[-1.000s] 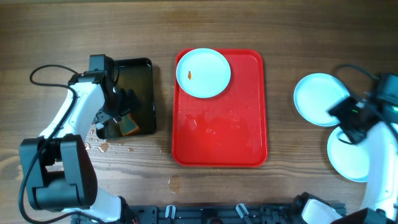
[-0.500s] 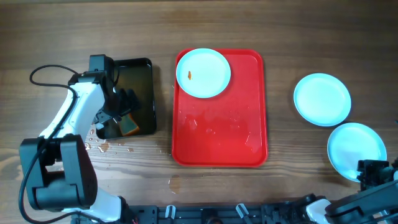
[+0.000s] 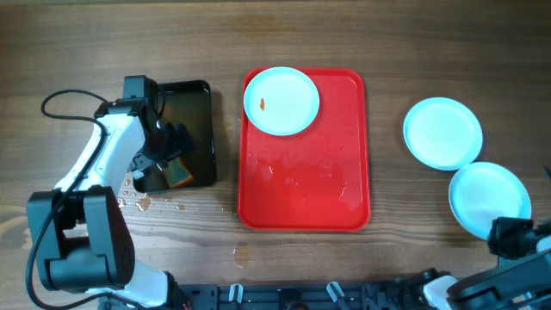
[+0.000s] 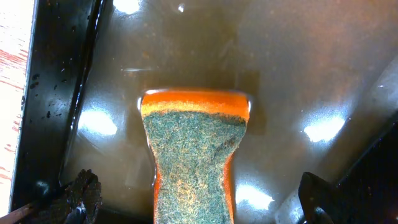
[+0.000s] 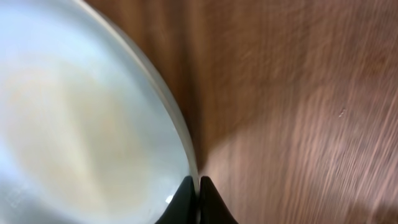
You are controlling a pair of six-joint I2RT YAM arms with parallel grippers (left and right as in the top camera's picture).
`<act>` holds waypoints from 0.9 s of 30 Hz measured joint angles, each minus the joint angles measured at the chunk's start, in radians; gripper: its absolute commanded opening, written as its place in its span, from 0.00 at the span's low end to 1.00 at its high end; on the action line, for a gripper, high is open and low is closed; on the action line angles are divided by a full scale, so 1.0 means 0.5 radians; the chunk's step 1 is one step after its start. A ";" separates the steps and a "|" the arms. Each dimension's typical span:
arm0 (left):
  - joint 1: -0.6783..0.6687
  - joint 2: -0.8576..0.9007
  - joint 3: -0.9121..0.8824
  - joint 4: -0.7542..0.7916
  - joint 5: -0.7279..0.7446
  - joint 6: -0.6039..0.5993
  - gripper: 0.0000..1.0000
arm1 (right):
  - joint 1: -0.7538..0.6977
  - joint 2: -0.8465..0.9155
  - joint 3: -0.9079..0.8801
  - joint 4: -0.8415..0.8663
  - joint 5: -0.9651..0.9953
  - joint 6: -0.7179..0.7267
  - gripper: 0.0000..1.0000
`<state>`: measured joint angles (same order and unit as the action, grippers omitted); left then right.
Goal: Clean dirty plates on tray and stack at the side
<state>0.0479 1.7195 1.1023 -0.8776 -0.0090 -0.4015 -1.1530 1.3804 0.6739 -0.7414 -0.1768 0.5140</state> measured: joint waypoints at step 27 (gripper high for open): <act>0.000 -0.002 0.000 -0.001 0.000 0.000 1.00 | 1.369 0.131 0.150 0.902 -0.153 -0.265 0.36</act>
<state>0.0479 1.7187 1.1023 -0.8780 -0.0090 -0.4015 -0.4683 1.4460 0.7486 -0.2905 -0.2535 0.3817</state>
